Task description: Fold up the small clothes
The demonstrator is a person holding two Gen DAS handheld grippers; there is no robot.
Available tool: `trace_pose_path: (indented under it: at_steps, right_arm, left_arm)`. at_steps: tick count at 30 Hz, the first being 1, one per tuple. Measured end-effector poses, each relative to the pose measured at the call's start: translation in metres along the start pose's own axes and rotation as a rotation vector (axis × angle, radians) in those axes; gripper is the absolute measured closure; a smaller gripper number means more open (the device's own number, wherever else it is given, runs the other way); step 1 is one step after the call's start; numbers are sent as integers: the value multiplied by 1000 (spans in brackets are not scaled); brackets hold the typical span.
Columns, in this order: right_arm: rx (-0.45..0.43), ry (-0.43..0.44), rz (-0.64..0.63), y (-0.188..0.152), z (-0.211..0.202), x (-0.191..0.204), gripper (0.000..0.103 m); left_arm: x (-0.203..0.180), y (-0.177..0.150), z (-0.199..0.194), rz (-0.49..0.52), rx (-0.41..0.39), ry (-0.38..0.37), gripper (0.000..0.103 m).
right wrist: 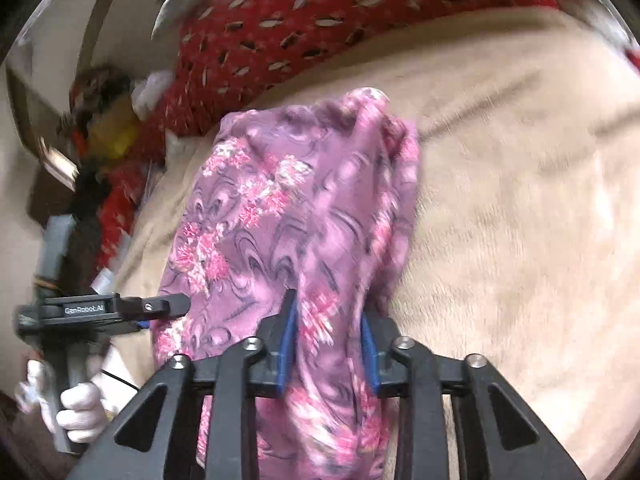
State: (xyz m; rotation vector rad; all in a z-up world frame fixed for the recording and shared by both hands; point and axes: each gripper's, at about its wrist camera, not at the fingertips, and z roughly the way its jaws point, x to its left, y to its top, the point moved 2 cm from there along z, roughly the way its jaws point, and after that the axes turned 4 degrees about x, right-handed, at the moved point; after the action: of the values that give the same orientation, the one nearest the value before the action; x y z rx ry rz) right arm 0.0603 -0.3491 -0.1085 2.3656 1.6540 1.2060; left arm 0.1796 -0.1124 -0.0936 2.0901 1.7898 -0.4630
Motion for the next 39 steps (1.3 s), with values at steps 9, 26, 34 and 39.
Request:
trace_pose_path:
  at_steps: [9, 26, 34, 39]
  right_arm:
    - [-172, -115, -177, 49, -24, 48, 69]
    - [-109, -87, -174, 54, -9, 30, 79]
    - [-9, -195, -222, 5, 5, 27, 72]
    - [-47, -151, -263, -9, -28, 51, 70]
  left_arm:
    - [-60, 32, -32, 189, -171, 80, 57]
    - [-64, 38, -7, 256, -187, 291, 50]
    - [-44, 0, 3, 227, -143, 355, 40]
    - [-44, -18, -12, 264, -183, 378, 40]
